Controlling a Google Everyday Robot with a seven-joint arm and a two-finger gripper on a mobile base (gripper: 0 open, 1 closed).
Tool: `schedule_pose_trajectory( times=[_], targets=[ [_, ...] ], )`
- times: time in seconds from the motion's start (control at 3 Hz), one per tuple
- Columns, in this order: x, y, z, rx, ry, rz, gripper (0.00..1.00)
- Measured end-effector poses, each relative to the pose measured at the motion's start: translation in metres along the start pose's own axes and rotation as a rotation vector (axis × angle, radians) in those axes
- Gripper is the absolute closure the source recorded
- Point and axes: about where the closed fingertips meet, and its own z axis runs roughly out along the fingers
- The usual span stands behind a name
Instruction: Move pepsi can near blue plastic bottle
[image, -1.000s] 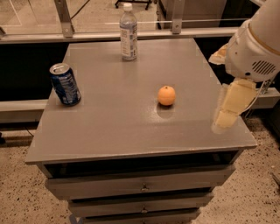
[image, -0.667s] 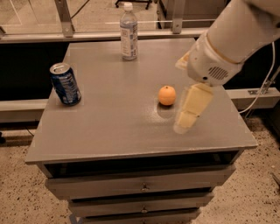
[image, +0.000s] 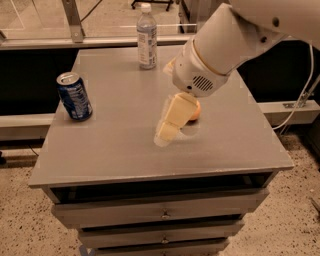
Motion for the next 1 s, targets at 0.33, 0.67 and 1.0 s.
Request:
schedule_pose_trajectory(
  times=[0.33, 0.67, 1.0],
  targets=[
    [-0.028, 0.002, 0.024, -0.019, -0.089, -0.021, 0.0],
    [-0.064, -0.003, 0.049, -0.023, -0.194, -0.041, 0.0],
    [-0.104, -0.008, 0.075, -0.035, -0.325, -0.05, 0.0]
  ],
)
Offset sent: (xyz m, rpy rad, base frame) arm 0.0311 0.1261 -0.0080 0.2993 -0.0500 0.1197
